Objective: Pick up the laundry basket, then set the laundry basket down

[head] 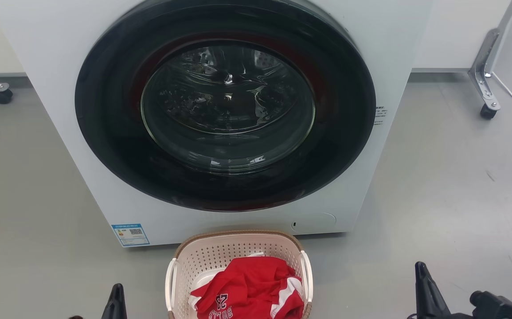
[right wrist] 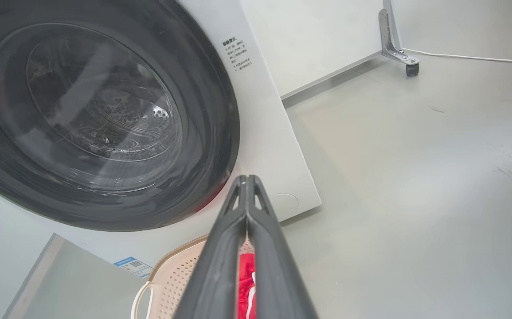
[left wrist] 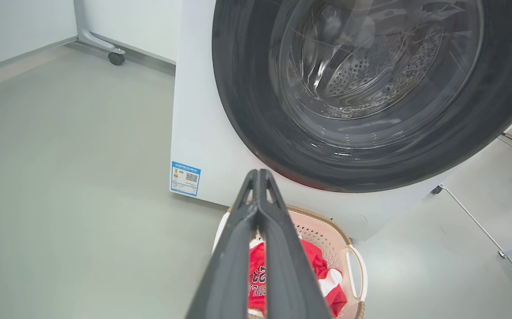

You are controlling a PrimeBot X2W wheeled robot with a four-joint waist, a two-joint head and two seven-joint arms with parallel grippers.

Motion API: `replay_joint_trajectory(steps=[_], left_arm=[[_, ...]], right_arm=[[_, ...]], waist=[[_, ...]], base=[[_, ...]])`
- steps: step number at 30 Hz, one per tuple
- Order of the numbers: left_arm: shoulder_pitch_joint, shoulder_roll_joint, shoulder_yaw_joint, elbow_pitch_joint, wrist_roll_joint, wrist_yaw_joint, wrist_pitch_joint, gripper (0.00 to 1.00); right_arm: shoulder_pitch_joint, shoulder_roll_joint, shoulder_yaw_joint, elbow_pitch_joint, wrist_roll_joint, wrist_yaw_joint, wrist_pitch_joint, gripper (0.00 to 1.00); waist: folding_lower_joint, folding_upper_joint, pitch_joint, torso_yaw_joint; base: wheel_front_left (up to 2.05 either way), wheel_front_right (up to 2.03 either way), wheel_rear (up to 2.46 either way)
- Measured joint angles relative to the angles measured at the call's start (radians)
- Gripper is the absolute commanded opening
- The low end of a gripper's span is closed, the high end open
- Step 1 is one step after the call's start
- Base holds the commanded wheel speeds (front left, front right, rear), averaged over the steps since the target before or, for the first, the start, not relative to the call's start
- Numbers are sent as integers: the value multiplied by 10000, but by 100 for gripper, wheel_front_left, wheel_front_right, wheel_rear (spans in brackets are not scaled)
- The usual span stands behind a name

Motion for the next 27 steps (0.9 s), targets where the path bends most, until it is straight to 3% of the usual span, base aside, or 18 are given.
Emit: replay_joint_trajectory(steps=[27], left_arm=[[-637, -155, 637, 374, -3685, -619, 989, 0]], right_arm=[[-445, 86, -1081, 412, 3501, 685, 1007, 0]], waist=[[0, 0, 25, -12]], base=[[0, 0, 0]])
